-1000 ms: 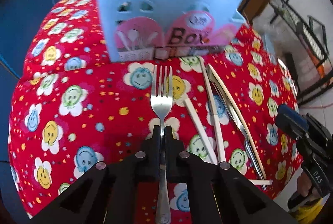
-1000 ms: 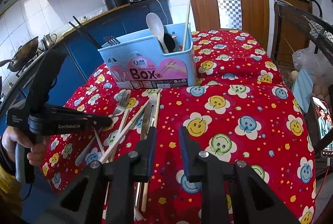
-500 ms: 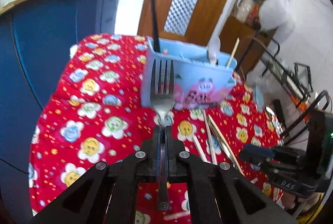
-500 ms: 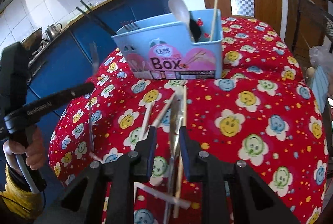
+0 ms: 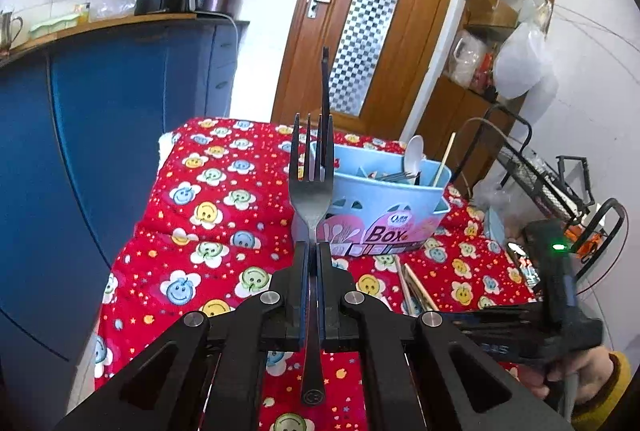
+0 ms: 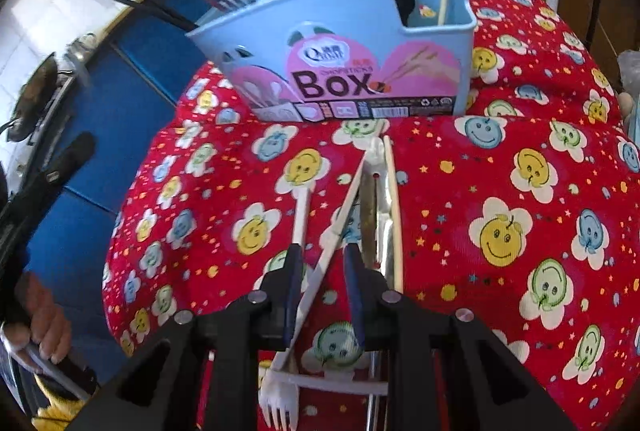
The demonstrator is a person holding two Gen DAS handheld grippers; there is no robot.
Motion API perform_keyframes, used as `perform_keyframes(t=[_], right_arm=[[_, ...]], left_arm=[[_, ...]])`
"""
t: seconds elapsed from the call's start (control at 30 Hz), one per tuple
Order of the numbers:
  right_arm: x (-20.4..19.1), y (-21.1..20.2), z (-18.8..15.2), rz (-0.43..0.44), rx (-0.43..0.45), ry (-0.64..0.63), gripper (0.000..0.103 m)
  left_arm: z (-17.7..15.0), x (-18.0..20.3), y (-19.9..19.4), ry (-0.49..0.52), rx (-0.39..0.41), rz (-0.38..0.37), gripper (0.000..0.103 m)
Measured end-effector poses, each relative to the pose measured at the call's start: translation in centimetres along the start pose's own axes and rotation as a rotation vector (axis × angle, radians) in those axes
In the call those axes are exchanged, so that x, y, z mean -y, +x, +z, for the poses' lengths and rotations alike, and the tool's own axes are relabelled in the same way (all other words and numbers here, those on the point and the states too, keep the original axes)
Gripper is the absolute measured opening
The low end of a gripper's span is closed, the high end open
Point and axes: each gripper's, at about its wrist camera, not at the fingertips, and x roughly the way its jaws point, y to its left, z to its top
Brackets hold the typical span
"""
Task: Organize utensils
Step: 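Lift the silver fork with the left gripper while the right grasps a wooden chopstick, then lower fork and chopstick into the blue box and open both grippers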
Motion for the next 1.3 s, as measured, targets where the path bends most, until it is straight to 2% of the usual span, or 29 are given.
perform_keyframes(t=[0.17, 0.37, 0.57, 0.7, 0.83, 1.03, 1.17, 1.3], right_arm=[[-0.1, 1.2, 1.1, -0.04, -0.034, 0.009, 0.024], [-0.1, 2.1, 2.9, -0.069, -0.06, 0.019, 0.017], [0.2, 2.5, 3.7, -0.059, -0.07, 0.016, 0.008], [0.8, 1.7, 3.1, 0.001, -0.035, 0.024, 0.007], [1.1, -0.6, 2.0, 0.072, 0.05, 0.019, 0.007], [0.8, -5.0, 1.9, 0.112, 0.24, -0.01, 0.006], [1.2, -8.0, 2.4, 0.08, 0.375, -0.043, 0.006], [1.3, -9.6, 3.7, 0.053, 0.464, -0.063, 0.007]], left_arm=[[0.1, 0.0, -0.6, -0.002, 0.024, -0.012, 0.003], [0.6, -0.1, -0.7, -0.009, 0.05, -0.011, 0.003], [1.7, 0.1, -0.6, -0.016, 0.091, -0.02, 0.003], [2.6, 0.6, -0.4, -0.017, 0.11, -0.034, 0.003], [3.3, 1.7, -0.5, 0.0, 0.139, -0.048, 0.003], [4.8, 3.9, -0.7, 0.033, 0.21, -0.046, 0.003], [6.2, 5.0, -0.2, 0.044, 0.238, -0.049, 0.003], [8.0, 6.2, 0.5, 0.08, 0.284, -0.039, 0.003]])
